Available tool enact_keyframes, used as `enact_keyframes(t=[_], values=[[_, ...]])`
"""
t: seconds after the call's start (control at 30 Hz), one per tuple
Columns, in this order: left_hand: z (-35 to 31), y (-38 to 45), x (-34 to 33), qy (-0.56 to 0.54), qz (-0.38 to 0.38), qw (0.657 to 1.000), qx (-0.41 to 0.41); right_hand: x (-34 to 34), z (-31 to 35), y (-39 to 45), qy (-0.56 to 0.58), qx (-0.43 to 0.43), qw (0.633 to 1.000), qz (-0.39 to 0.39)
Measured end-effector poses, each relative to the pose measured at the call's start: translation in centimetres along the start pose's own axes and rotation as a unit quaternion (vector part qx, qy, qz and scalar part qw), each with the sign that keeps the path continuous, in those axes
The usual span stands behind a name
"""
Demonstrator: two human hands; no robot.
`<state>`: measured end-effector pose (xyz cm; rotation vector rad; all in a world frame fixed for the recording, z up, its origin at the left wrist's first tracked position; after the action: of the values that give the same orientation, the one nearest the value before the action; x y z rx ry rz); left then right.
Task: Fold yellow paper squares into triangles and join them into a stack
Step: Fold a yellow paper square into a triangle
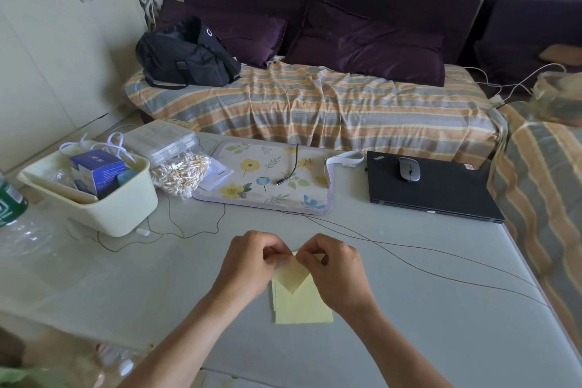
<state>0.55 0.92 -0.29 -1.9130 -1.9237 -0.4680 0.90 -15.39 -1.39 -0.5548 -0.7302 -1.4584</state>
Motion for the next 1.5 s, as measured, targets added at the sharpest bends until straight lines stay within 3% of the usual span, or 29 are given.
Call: enact_keyframes(t=[0.43,1.0,1.5], values=[[0.9,0.0,-0.5,0.015,0.000,1.000,0.026,-1.1,-0.2,-0.3,-0.005,0.010,1.000,0.020],[0.7,0.1,0.1,0.010,-0.016,1.000,0.010,-0.4,-0.4,0.1,0.027,-0.039,0.998,0.038],[0.9,0.0,1.6,-0.007,-0.086,0.996,0.025,-0.4,-1.2,0.4,0.032,-0.083,0.995,0.048]])
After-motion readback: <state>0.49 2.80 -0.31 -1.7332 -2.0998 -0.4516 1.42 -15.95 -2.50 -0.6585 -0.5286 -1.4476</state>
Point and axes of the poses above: each hand's wrist, its own y-axis towards the middle knuckle, its own x-axis out of the back of the hand, z = x × y, the point moved 6 cm from there along y, towards the middle knuckle, and after that the axes turned 14 degrees about -y, right-handed, at the moved point
